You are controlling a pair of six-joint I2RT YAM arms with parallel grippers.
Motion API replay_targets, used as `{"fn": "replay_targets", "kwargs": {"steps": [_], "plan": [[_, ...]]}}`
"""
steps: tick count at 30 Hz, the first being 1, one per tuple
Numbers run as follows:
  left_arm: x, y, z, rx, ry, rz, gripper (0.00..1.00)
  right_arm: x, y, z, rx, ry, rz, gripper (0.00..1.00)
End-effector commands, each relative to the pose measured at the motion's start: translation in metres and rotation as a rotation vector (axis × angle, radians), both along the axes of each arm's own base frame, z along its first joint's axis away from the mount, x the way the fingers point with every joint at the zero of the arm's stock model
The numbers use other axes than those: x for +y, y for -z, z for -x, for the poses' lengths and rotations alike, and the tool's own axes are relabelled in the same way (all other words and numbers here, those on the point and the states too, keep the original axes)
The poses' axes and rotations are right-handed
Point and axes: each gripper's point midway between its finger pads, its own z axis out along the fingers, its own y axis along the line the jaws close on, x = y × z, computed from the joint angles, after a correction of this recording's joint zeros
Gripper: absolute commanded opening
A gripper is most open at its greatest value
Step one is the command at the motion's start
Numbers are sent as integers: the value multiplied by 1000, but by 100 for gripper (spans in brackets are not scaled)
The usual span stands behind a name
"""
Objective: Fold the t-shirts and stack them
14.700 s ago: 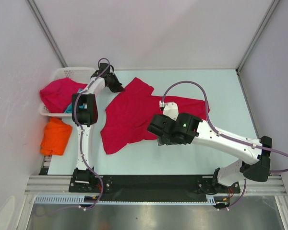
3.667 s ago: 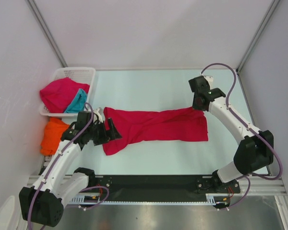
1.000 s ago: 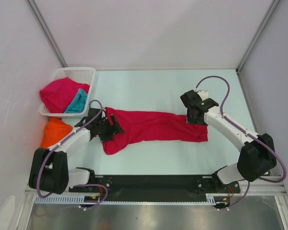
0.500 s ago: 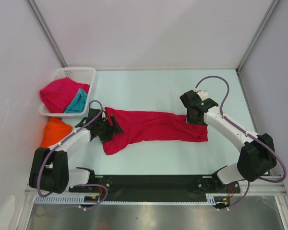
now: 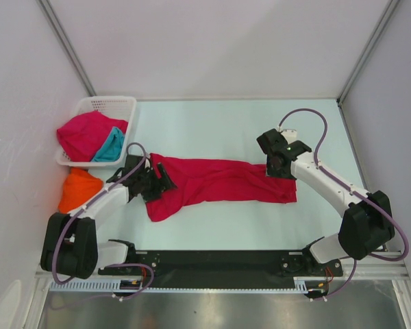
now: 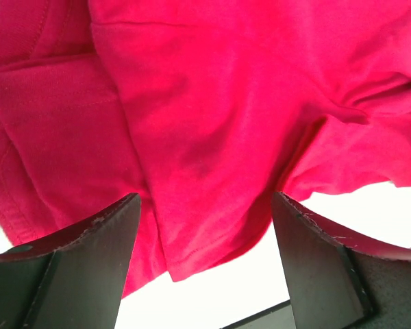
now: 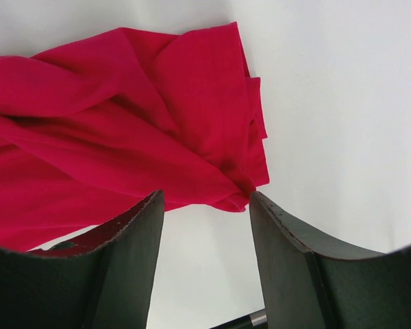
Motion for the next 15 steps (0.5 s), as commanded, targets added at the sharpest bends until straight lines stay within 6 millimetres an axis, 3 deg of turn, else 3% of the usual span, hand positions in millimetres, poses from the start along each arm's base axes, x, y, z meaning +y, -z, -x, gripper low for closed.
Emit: {"fn": "replay_targets", "kwargs": {"steps": [1,15], "plan": [[-1,-26,-14,-74,-8,0,82,0,-6,-4,-26,8,14,58],[-3,4,-12,-21,-3,3,82,-2,-5,-3,-19,10,32,58]]}}
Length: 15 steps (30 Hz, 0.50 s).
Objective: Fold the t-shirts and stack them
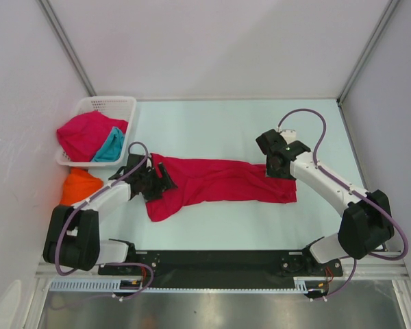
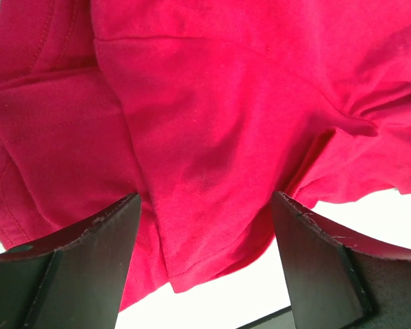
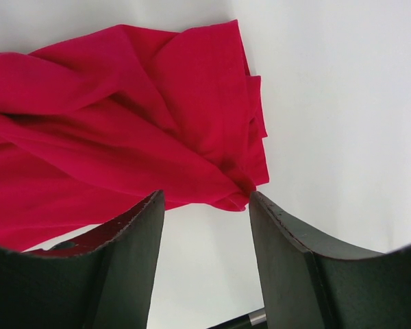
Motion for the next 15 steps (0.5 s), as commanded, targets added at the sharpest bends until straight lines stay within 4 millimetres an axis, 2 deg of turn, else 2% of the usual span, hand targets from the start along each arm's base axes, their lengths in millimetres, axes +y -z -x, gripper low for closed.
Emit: {"fn": "replay_targets", "kwargs": {"steps": [1,12,15], "plan": [[-3,1,-7,-28,-1,8,82,-3,-6,-4,-25,15,26,58],[-3,3,-8,-29,2,10,77,-1,-7,-4,-23,11,33,57],[-4,5,-8,-27,5,14,72,-1,-7,-3,-21,9,33,57]]}}
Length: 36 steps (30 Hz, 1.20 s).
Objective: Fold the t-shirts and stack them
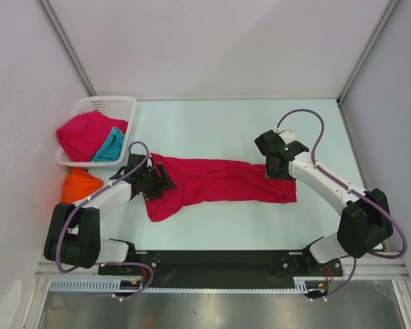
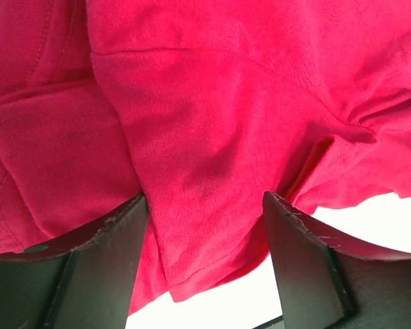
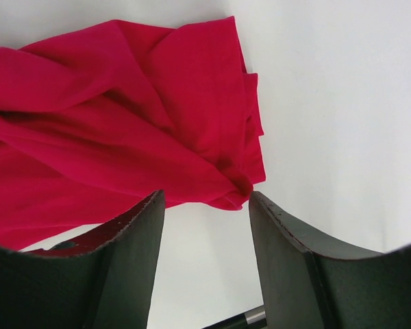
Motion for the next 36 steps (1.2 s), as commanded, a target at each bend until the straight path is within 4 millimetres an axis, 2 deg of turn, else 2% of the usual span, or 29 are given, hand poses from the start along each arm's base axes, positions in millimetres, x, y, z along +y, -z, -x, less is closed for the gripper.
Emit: {"fn": "replay_targets", "kwargs": {"steps": [1,3,4,7,11,13,19,26,29,36], "plan": [[-4,0,-5,-23,7,16,65,0,-9,-5,-30,10,11,57],[-5,3,-3,-15,8,22,53,0,-10,-5,-32,11,14,57],[-6,2,-4,-18,10,28,37,1,-10,-4,-32,8,14,57],[-7,1,-5,-19,13,30,19,0,-9,-4,-31,12,13,57],[-6,0,-4,-22,13,28,4,0,-10,-4,-31,10,15,57],[-6,-1,-3,-21,14,26,1,0,-10,-5,-32,9,15,57],[0,-19,-5,-40,7,-5,0,0,-10,-5,-35,7,16,57],[14,-57,-14,-109,-33,-60,0,0,-9,-6,-36,-2,21,57],[22,-64,-13,-117,-47,-71,0,0,-10,-7,-39,-4,23,57],[43,-65,-7,-109,-85,-90,0,-2,-10,-6,-39,-3,24,57]]}}
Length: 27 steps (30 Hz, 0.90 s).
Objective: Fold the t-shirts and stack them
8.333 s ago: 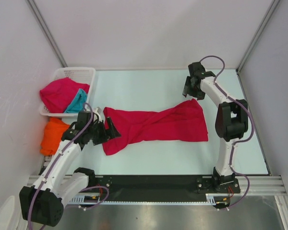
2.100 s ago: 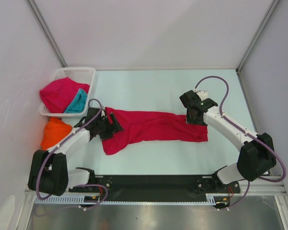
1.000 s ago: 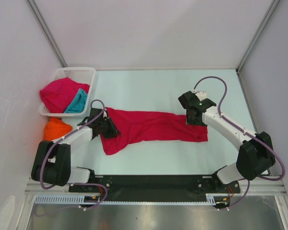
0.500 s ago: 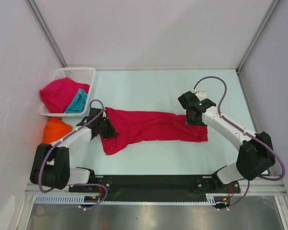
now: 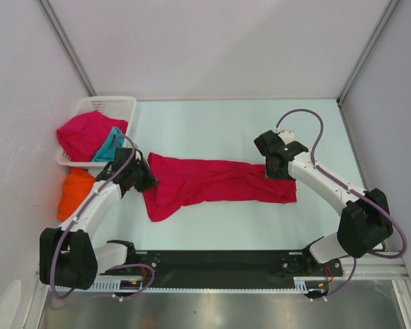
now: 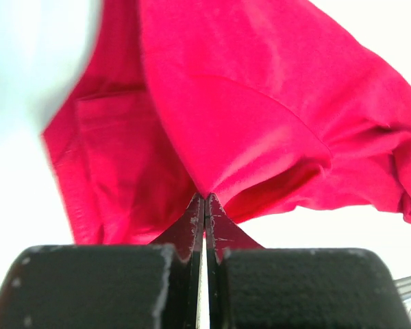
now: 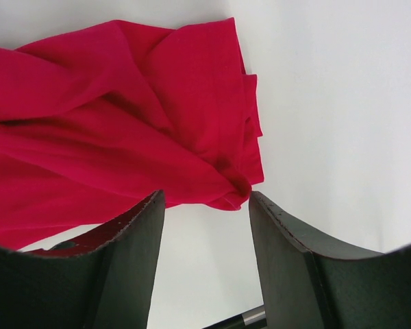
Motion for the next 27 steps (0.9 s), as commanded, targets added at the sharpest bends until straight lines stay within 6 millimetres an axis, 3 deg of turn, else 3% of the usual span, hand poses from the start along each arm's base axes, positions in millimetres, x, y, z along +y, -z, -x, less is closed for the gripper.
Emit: {"fn": "replay_targets", "kwargs": {"steps": [1,9,19,22,23,24,26,27], "plan": [[18,-11,0,-27,-22,-33,0,-3,-10,-7,-40,6,13,57],[47,-7,7,-13,-90,-42,0,-3,-10,-5,-40,8,10,57],[46,0,7,5,-78,-20,4,-6,-10,-2,-38,12,12,58],[43,1,8,8,-62,-5,26,-7,-6,0,-29,12,11,59],[42,-1,7,2,-55,0,44,-7,-4,-1,-26,14,9,59],[41,0,8,5,-51,3,53,-5,-1,-5,-29,6,-2,60],[40,-1,8,4,-48,9,70,-13,5,-11,-20,25,-13,62],[39,-2,8,0,-41,13,73,-11,12,-17,-6,18,-34,62]]}}
